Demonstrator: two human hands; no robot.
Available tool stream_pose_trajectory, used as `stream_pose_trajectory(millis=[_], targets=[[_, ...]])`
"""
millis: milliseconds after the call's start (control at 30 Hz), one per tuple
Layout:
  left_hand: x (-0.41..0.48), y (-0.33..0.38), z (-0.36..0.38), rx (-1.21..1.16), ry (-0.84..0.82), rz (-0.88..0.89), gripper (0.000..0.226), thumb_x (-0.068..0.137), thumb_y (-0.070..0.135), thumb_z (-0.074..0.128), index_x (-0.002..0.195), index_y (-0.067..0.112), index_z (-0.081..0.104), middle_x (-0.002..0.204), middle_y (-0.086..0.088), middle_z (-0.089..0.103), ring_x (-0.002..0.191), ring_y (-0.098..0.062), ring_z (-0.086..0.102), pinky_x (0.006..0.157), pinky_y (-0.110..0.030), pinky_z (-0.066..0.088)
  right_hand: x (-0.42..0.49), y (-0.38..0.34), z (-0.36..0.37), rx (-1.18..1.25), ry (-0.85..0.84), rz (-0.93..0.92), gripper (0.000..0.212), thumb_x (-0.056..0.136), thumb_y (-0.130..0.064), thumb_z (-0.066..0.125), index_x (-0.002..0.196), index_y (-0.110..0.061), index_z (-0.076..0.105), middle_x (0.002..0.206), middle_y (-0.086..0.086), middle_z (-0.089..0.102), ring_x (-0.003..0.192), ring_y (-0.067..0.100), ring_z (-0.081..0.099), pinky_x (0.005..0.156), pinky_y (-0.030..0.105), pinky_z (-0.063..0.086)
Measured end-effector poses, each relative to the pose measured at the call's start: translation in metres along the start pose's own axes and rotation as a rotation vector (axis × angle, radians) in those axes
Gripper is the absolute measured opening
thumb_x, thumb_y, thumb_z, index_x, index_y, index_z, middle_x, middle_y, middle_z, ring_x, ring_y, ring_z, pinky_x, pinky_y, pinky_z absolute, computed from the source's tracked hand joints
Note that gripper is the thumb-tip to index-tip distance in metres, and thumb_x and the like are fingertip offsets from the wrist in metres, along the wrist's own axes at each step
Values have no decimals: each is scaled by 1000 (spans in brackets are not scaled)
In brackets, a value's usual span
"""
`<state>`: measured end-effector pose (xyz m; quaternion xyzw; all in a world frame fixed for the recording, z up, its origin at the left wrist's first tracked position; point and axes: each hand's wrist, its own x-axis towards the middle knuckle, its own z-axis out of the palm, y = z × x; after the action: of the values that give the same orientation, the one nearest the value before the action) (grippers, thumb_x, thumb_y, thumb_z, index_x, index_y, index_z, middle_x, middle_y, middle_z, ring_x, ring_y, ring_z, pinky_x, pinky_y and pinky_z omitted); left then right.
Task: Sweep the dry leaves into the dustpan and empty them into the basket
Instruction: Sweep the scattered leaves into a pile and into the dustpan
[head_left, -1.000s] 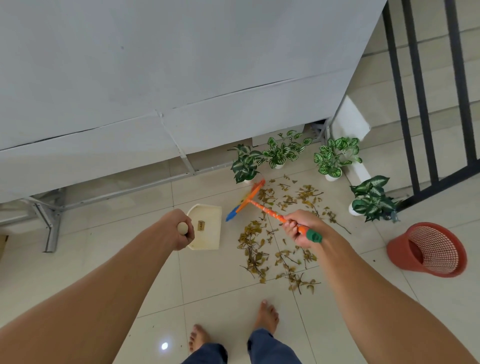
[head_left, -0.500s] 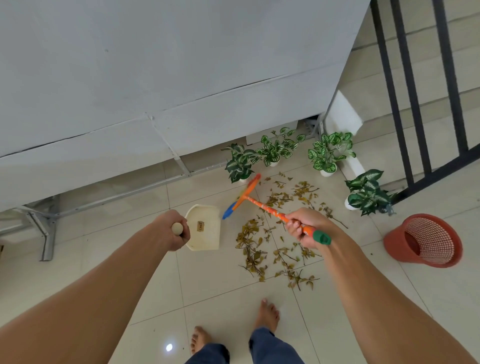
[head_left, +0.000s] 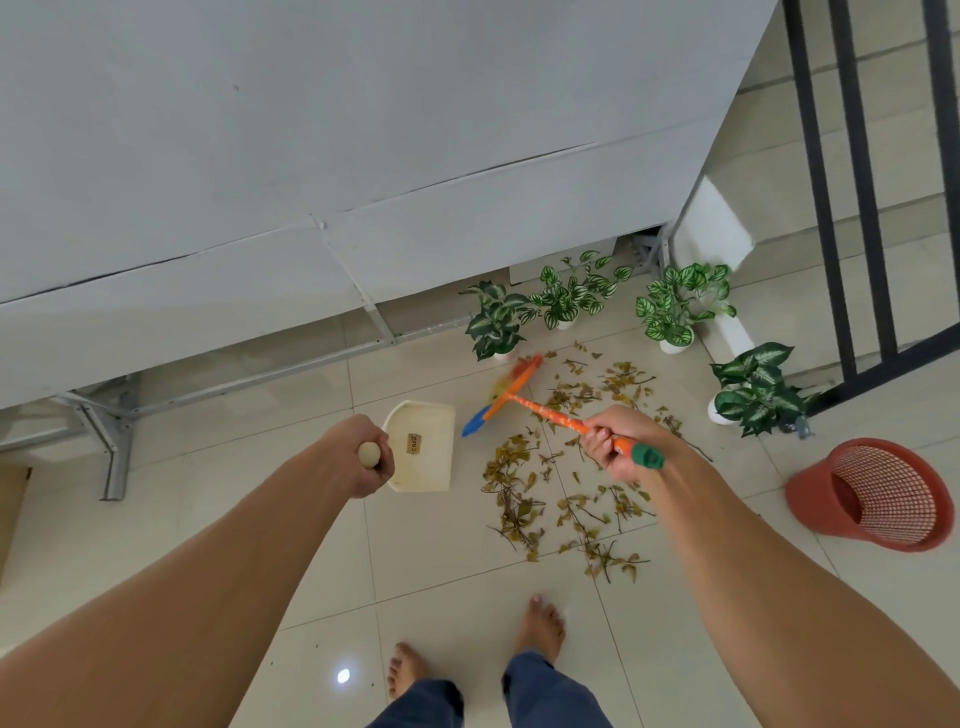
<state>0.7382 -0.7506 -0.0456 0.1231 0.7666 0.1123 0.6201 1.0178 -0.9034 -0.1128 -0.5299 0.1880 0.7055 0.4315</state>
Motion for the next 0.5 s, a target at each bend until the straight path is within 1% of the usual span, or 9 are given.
stream_pose_trajectory(millis=[67,167,267,400,433,500], targets=[[2,3,2,-9,-3,0,12,95,-1,50,105,6,52,80,-9,49,37,-9,43,35,-12,42,-3,0,-2,-8,12,10,15,102,-15,43,93,-4,46,61,0,43,27,7,42,24,16,36],[6,6,8,-19,-22,-1,8,95,-1,50,97,6,51,78,-8,49,35,-9,42,35,-11,42,-15,4,-6,-20,11,16,17,102,-16,44,89,-4,46,58,1,44,27,7,43,24,16,37],[9,8,14,-3,-36,2,7,95,-1,50,92,5,50,77,-8,48,34,-9,42,36,-11,43,-26,11,-9,-53,-1,-17,14,102,-15,44,92,-5,48,54,0,46,29,6,43,24,16,36],[5,9,18,35,-37,8,8,95,-2,50,93,5,50,75,-8,48,30,-9,41,36,-12,43,-14,3,-2,-111,-30,-70,7,101,-13,44,100,-6,47,58,0,46,32,5,43,25,16,36],[4,9,18,41,-35,8,7,95,-1,50,93,6,49,75,-8,48,30,-9,41,35,-12,43,-9,-1,1,-105,-33,-68,7,101,-12,44,99,-5,47,59,0,46,32,5,43,26,16,37],[2,8,19,53,-36,5,7,96,-1,50,94,6,49,74,-7,48,30,-9,41,35,-12,42,0,-7,5,-78,-20,-43,12,101,-12,44,92,-5,47,62,0,44,31,6,43,26,15,37]])
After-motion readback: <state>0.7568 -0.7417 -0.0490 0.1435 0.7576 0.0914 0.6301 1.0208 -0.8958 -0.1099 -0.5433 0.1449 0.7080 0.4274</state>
